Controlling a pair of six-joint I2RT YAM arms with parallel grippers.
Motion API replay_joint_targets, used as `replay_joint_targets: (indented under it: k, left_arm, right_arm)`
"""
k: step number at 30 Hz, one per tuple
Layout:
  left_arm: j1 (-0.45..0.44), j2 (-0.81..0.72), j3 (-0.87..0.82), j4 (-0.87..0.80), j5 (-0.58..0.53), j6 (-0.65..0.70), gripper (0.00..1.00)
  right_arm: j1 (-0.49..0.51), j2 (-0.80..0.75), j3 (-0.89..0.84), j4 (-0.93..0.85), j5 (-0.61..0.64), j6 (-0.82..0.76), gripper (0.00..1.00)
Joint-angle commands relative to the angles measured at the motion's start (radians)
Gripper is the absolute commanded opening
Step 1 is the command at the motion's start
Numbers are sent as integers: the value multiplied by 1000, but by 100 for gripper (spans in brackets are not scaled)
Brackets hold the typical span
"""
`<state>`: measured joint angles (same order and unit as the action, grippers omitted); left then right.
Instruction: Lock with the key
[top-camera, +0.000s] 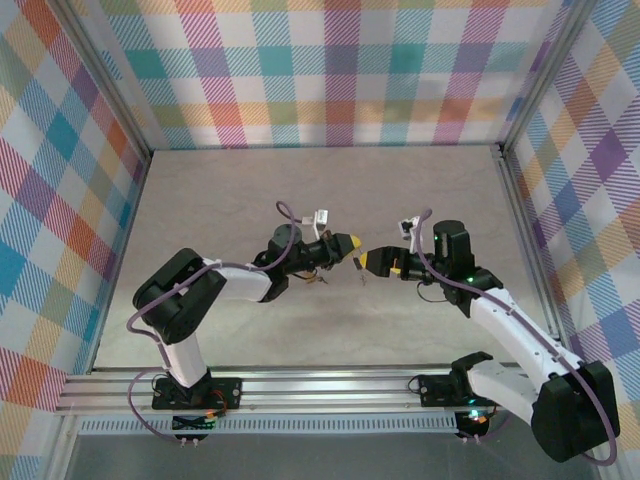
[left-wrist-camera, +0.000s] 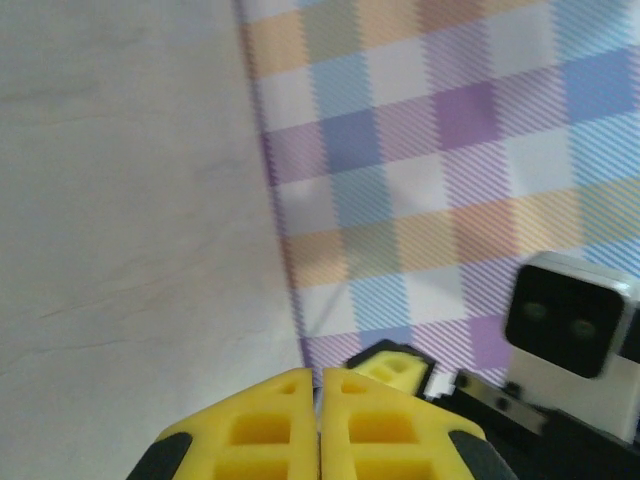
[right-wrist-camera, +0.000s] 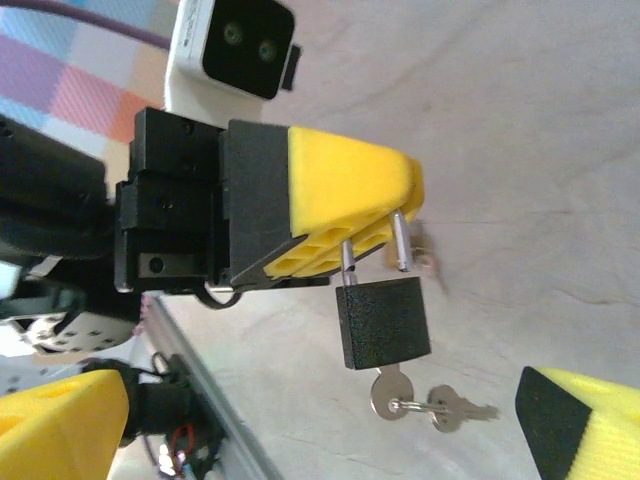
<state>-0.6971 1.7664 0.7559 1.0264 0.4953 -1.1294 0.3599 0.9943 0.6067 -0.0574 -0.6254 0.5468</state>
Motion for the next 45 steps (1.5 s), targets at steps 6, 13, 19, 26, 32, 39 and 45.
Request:
replay_joint_targets:
  k: [6, 13, 19, 26, 32, 39, 45]
  left_arm:
    - [10, -115, -39, 282, 144, 19, 0]
    - [8, -219, -69, 297, 172, 54, 0]
    - [-13, -257, -67, 303, 170, 60, 0]
    - [-43, -259, -52, 302, 169, 64, 0]
    - [-69, -261, -39, 304, 168, 66, 0]
    - [-95, -275, -33, 304, 175, 76, 0]
    - [-105, -271, -28, 305, 173, 80, 0]
  right_arm:
    - [-3, -83, -38, 159, -168, 57, 95]
    - [-4, -45, -59, 261, -239, 90, 92]
    - [-3, -44, -106, 492, -370, 186, 91]
    - [14, -54, -135, 628, -407, 246, 89]
    - [45, -6, -119, 635, -399, 232, 86]
    - [66, 38, -116, 728, -402, 265, 85]
    - [88, 45, -106, 752, -412, 273, 85]
